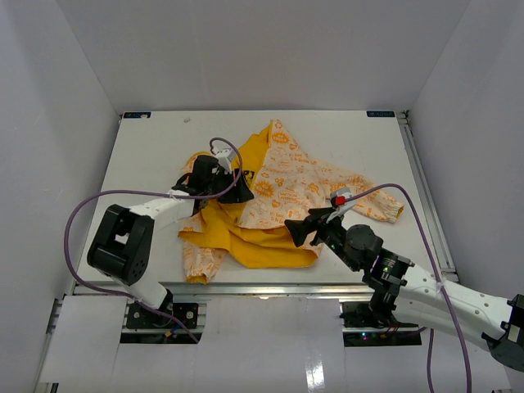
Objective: Zip up the jacket
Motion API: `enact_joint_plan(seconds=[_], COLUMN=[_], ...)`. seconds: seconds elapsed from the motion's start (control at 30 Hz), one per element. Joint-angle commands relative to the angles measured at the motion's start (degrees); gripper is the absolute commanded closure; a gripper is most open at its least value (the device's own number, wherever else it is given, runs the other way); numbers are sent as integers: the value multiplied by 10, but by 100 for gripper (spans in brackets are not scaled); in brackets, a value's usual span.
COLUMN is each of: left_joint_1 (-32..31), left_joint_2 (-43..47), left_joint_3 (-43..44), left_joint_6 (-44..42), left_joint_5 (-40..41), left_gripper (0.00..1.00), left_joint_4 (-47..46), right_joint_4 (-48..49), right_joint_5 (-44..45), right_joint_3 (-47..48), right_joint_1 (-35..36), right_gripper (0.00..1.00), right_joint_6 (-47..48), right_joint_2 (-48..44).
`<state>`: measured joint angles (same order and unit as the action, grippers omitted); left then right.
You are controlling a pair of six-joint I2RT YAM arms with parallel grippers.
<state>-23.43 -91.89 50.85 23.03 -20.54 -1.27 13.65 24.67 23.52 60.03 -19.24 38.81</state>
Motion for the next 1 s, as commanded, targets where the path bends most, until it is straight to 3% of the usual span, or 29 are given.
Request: enact_joint_plan(seconds=[0.0, 0.17, 0.3, 0.47, 0.57, 0.87, 0.97], left_joint_1=[0, 0, 0, 0, 0, -5, -9], left_joint_2=[11, -12, -25, -30, -22, 18, 20], left_joint_3=[-8, -27, -49, -63, -77, -122, -135], left_joint_6=[-54, -67, -77, -64, -36, 49, 66], left_joint_5=[-3, 7, -43, -126, -184, -281, -296], left_gripper=[34, 34, 36, 45, 53, 52, 59], left_joint_4=[-3, -21, -68, -112, -151, -273, -295], right_joint_4=[28, 24, 21, 27, 44, 22, 27], right_joint_5=[-5, -17, -21, -17, -2, 51, 41], right_joint_3=[-1, 3, 6, 4, -3, 53, 49], right_joint_1=[3, 2, 3, 2, 2, 2, 2], right_gripper=[9, 9, 9, 9, 9, 9, 9], right_joint_6=[6, 3, 1, 5, 8, 21, 5], right_joint_2=[-15, -9, -6, -1, 4, 20, 17])
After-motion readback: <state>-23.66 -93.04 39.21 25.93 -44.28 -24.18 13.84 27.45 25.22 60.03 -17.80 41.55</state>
